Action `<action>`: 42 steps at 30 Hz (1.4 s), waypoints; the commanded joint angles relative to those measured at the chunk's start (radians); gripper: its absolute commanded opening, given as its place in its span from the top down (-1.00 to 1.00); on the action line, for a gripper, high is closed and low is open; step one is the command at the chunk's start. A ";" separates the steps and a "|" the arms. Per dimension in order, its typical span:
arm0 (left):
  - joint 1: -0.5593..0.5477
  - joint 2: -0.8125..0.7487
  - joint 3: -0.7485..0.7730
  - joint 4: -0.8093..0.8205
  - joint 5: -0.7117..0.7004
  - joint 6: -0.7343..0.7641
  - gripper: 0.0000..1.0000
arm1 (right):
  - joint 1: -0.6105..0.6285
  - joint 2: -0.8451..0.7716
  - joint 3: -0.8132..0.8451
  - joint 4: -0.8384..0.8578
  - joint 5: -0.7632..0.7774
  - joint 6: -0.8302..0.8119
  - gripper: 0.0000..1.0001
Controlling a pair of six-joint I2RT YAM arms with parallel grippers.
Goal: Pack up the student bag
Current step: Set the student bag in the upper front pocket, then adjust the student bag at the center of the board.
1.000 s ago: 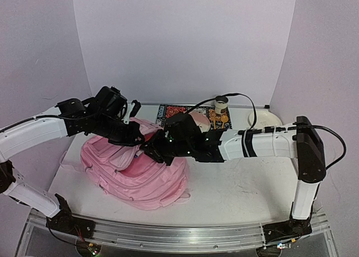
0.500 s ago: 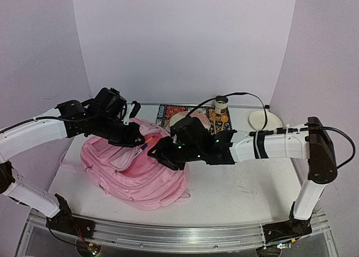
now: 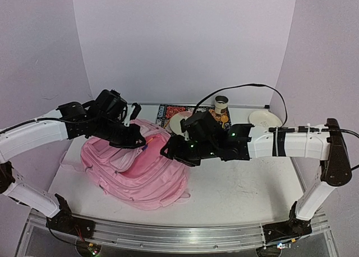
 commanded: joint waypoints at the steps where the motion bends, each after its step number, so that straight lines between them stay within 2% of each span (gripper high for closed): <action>1: -0.008 -0.005 0.000 0.087 0.079 -0.038 1.00 | -0.005 0.060 0.012 -0.049 0.028 -0.032 -0.17; 12: -0.107 0.075 -0.040 0.133 0.039 -0.089 0.99 | -0.039 0.107 0.023 -0.048 0.041 -0.100 -0.18; 18: -0.113 0.035 -0.073 0.124 -0.055 -0.093 0.69 | -0.039 0.116 0.006 -0.043 0.041 -0.114 -0.19; 21: -0.113 -0.032 -0.105 0.103 -0.110 -0.097 0.37 | -0.039 0.106 0.000 -0.040 0.043 -0.144 -0.19; 23: -0.113 -0.076 -0.134 0.073 -0.159 -0.101 0.23 | -0.038 0.097 -0.009 -0.040 0.044 -0.164 -0.21; 29: -0.113 -0.223 -0.222 -0.036 -0.258 -0.131 0.01 | -0.039 0.073 -0.037 -0.034 0.051 -0.200 -0.22; 34: -0.113 -0.314 -0.289 -0.097 -0.269 -0.172 -0.16 | -0.039 0.056 -0.054 -0.031 0.060 -0.221 -0.23; 42: -0.113 -0.343 -0.376 -0.149 -0.194 -0.169 -0.13 | -0.040 0.063 -0.038 -0.023 0.059 -0.245 -0.24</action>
